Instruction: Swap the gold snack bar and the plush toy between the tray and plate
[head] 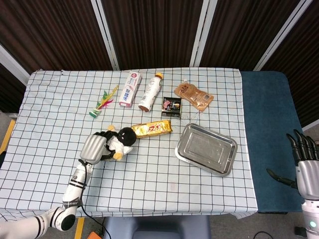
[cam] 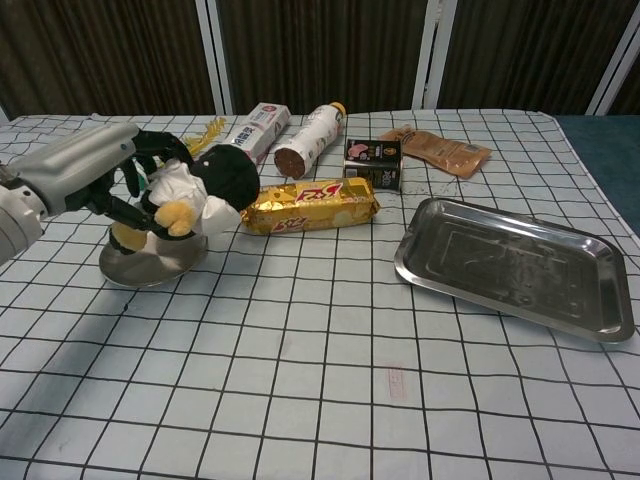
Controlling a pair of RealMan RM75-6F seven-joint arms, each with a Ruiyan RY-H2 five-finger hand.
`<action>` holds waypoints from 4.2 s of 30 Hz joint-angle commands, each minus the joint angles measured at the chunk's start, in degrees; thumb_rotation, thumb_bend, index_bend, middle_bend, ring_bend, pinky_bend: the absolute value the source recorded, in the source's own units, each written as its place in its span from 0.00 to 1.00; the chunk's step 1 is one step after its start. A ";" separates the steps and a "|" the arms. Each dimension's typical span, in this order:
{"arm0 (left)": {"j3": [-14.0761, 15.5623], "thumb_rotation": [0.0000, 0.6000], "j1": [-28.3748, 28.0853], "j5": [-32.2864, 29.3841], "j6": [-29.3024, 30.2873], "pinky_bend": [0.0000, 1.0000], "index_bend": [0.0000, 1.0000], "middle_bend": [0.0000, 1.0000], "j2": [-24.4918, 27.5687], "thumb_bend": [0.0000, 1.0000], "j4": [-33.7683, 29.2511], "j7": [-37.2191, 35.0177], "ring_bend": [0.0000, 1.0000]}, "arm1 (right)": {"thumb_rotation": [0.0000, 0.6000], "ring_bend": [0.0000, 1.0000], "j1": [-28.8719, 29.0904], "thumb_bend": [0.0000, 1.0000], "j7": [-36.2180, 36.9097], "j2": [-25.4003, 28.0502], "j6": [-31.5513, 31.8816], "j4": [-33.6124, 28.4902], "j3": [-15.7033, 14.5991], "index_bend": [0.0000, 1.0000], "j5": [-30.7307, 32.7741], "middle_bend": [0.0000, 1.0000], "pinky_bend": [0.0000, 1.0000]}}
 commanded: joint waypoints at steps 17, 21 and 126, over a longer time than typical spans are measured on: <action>2.62 1.00 -1.97 4.44 -2.94 0.49 0.45 0.52 -10.05 0.45 -4.78 9.25 0.43 | 1.00 0.00 -1.80 0.04 3.78 0.68 3.98 0.40 -0.44 0.00 -3.80 0.00 0.00; 2.48 1.00 -1.78 4.13 -2.15 0.47 0.33 0.41 -11.44 0.43 -3.33 12.71 0.37 | 1.00 0.00 -1.98 0.04 4.37 0.87 4.27 0.37 -0.28 0.00 -3.79 0.00 0.00; -9.74 1.00 -28.16 -8.55 -15.33 0.64 0.52 0.71 -34.54 0.39 54.99 10.82 0.62 | 1.00 0.00 -1.01 0.04 5.79 3.09 -0.62 -0.15 -3.34 0.03 -6.47 0.00 0.00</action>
